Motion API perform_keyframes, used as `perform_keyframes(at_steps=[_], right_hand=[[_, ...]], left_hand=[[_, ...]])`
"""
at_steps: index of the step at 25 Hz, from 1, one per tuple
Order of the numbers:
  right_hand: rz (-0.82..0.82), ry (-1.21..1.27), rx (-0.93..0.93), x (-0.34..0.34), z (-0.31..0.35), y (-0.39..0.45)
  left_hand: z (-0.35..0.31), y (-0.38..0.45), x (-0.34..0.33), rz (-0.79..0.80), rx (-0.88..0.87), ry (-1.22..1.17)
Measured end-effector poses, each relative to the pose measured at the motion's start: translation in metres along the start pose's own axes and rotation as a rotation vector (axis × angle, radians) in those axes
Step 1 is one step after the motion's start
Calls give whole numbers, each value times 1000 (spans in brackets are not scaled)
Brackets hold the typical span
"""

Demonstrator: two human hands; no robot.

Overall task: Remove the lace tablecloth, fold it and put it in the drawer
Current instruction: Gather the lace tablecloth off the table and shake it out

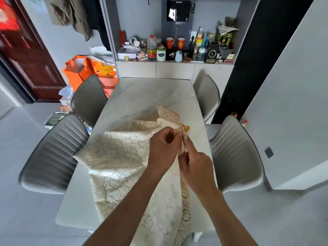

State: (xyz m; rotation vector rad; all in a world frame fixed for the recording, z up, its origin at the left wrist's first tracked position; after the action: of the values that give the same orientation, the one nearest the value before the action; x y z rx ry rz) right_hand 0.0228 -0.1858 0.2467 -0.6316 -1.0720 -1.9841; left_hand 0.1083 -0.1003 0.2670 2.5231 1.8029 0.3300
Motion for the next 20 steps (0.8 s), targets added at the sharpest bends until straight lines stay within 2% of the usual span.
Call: perform_keyframes(at_steps=[2, 5, 7, 9, 11, 13, 15, 17, 19, 20], right_hand=[[9, -85, 27, 6, 0, -2], [-33, -113, 53, 14, -5, -2], [-55, 30, 19, 15, -12, 0], [-104, 192, -49, 16, -20, 3], [-194, 205, -97, 18, -37, 7], [-208, 250, -163, 17, -56, 12], [-168, 329, -197, 18, -74, 14], [-123, 405, -214, 21, -87, 13], [-68, 508, -224, 28, -101, 12], [-50, 565, -225, 33, -107, 13]], left_hand=[[-3, -1, -3, -51, -12, -17], [-6, -2, -15, -38, 0, 6], [-8, -2, -24, 27, 27, -11], [-6, 1, -34, 142, 85, -125], [-2, 7, -46, 234, 154, -176], [3, 10, -56, 266, 183, -93], [6, 14, -66, 253, 115, 93], [3, 22, -71, 269, -81, 318], [-1, 35, -81, 401, -280, 486], [-3, 40, -85, 489, -297, 525]])
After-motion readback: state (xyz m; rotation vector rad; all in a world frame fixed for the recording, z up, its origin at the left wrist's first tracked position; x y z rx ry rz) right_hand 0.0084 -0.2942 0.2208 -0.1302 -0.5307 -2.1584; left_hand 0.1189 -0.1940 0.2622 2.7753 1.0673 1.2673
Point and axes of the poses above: each hand's wrist, its own y-axis towards the middle knuckle, its own x-axis out of the back of the hand, z = x × y, the point moved 3 cm from there along y, towards the middle knuckle, and after that the axes turned 2 degrees about x, right-handed, at the moved point
